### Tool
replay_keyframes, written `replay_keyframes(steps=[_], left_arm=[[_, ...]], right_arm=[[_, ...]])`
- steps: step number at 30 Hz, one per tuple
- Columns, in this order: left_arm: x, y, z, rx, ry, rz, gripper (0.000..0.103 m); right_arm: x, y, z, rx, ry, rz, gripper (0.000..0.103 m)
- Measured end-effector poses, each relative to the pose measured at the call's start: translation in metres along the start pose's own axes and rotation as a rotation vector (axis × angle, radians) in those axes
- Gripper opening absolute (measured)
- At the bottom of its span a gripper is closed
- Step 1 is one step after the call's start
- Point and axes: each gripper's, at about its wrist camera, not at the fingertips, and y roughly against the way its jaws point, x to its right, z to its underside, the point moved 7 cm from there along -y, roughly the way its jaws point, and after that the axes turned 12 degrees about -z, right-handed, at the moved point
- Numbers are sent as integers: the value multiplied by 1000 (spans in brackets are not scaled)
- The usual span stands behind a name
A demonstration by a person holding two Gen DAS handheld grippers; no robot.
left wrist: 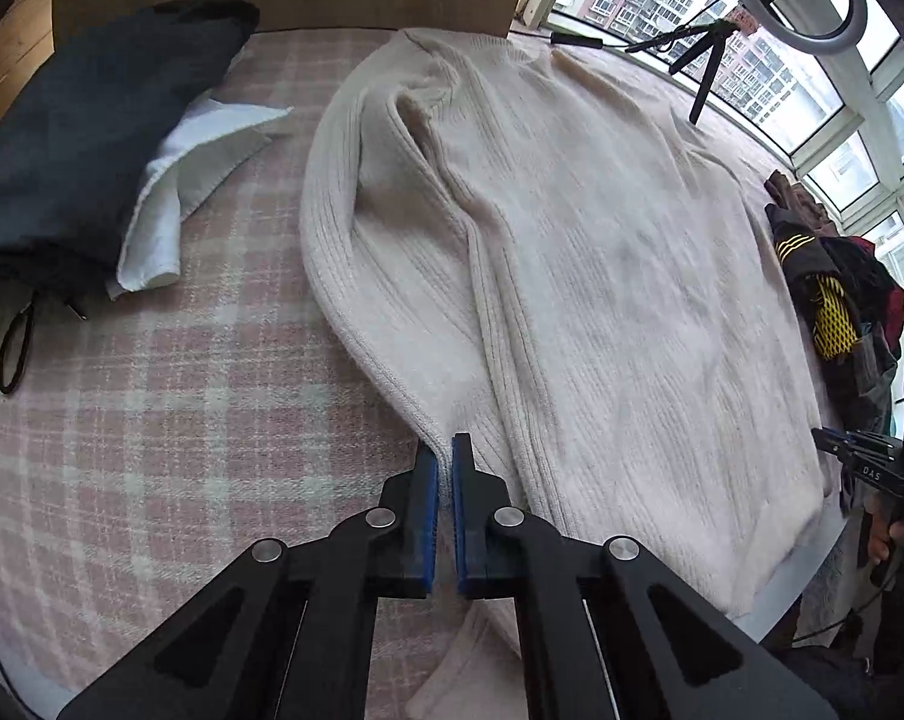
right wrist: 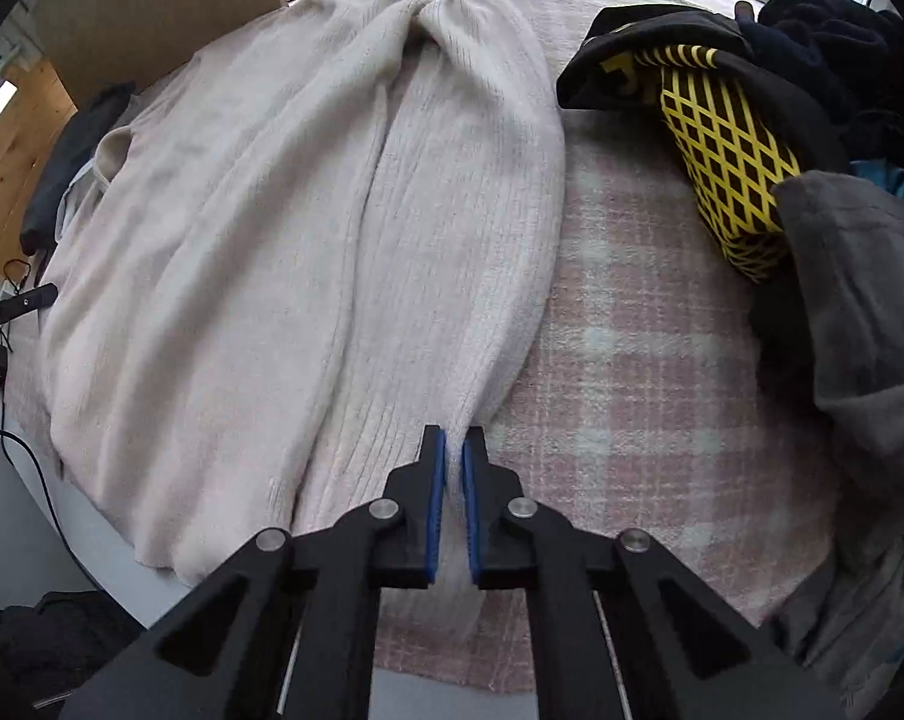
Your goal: Fold clothes
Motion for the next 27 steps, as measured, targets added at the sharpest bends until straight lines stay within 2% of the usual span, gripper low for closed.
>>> replay_keyframes(steps=[3, 5, 6, 8, 9, 11, 12, 13, 15, 17, 19, 20, 23, 27], left_arm=[[-29, 29, -15, 70, 8, -75, 3], [-56, 53, -24, 120, -4, -169, 3], [-73, 62, -30, 137, -9, -240, 4], [-120, 69, -38, 128, 18, -471, 8], [-139, 71, -37, 115, 35, -539, 8], [-159, 77, -31, 108, 55, -571, 8], [-155, 79, -25, 117, 50, -529, 8], [-145, 80, -18, 120, 32, -471, 9], [-112, 75, 0, 111, -17, -314, 15], [-71, 62, 22, 67, -56, -136, 18], [-29, 48, 43, 19, -115, -22, 18], [-12, 41, 51, 5, -155, 3, 19], [27, 23, 68, -25, -230, 43, 22], [43, 7, 74, -68, -245, 83, 25]], right_arm=[[2, 29, -8, 68, -20, -4, 6], [10, 67, -20, 156, -25, 46, 6], [20, 88, -26, 202, -27, 112, 6], [50, 124, -33, 247, -48, 348, 6], [65, 140, -36, 260, -57, 455, 8], [65, 151, -30, 265, -52, 406, 9], [65, 156, -27, 267, -49, 376, 15], [64, 162, -23, 269, -46, 347, 32], [41, 141, -15, 213, 11, 214, 56], [16, 114, 1, 156, 35, 89, 56], [-7, 86, 20, 93, 31, -26, 56], [-19, 73, 29, 61, 29, -83, 56], [-35, 38, 43, -8, 23, -114, 56], [-48, 15, 51, -61, 34, -160, 56]])
